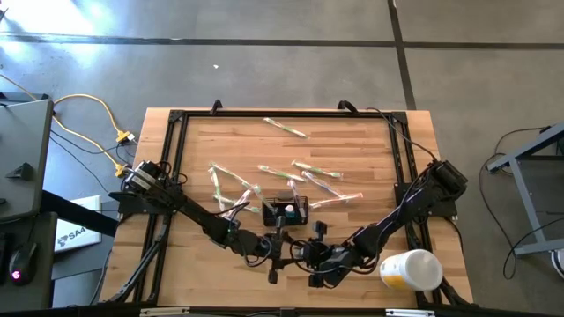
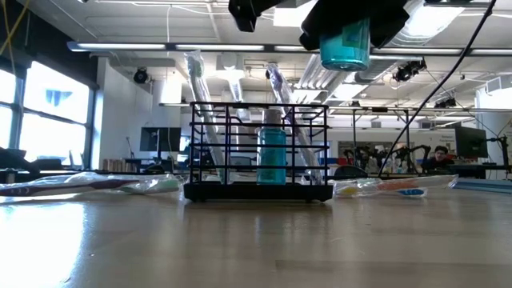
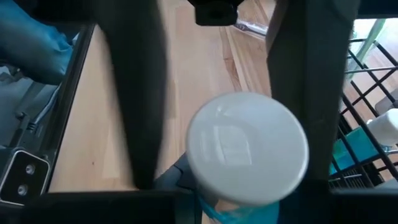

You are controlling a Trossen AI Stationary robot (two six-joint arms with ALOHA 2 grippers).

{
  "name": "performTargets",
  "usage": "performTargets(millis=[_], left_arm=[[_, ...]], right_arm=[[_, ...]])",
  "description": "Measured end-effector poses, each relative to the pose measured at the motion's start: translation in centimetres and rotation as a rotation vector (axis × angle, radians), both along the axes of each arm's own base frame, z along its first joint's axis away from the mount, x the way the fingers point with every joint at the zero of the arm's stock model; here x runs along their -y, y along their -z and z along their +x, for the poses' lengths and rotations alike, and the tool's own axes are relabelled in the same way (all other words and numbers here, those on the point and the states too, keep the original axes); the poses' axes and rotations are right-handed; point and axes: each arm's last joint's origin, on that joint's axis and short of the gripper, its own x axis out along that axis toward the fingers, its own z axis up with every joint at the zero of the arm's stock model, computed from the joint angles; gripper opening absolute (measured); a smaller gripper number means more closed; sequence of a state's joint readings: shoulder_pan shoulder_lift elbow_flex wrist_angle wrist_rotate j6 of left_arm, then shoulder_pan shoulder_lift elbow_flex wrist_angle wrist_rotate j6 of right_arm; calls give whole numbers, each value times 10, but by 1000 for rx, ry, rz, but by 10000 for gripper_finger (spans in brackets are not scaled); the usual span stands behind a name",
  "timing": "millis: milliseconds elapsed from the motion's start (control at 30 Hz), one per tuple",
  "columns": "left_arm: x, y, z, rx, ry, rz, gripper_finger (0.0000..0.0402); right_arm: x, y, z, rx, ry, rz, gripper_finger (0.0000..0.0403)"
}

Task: Pick & Place toothbrushing station
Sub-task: Put the mouthwash into the wire organizer

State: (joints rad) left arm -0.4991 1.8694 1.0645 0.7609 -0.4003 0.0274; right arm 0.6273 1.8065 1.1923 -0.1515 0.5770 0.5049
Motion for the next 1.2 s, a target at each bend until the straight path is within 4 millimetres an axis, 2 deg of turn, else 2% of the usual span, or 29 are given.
performTargets(millis=[100,200,400,633,933,1200], left_arm=[[-4,0,2,-1,17,-7,215],[-7,-2,5,-2,54,-13,221],[-9,-4,7,8,64,19,175],[-9,-4,8,14,61,36,77],[-9,-4,8,14,57,40,77],[-4,-6,6,27,61,63,77]], right_arm=[[1,0,0,-3,2,-2,62],[1,1,-1,-9,0,-5,62],[0,1,0,-5,-3,0,62],[0,1,0,-5,-10,1,62],[0,1,0,-13,-21,9,62],[0,0,1,-11,-24,18,117]])
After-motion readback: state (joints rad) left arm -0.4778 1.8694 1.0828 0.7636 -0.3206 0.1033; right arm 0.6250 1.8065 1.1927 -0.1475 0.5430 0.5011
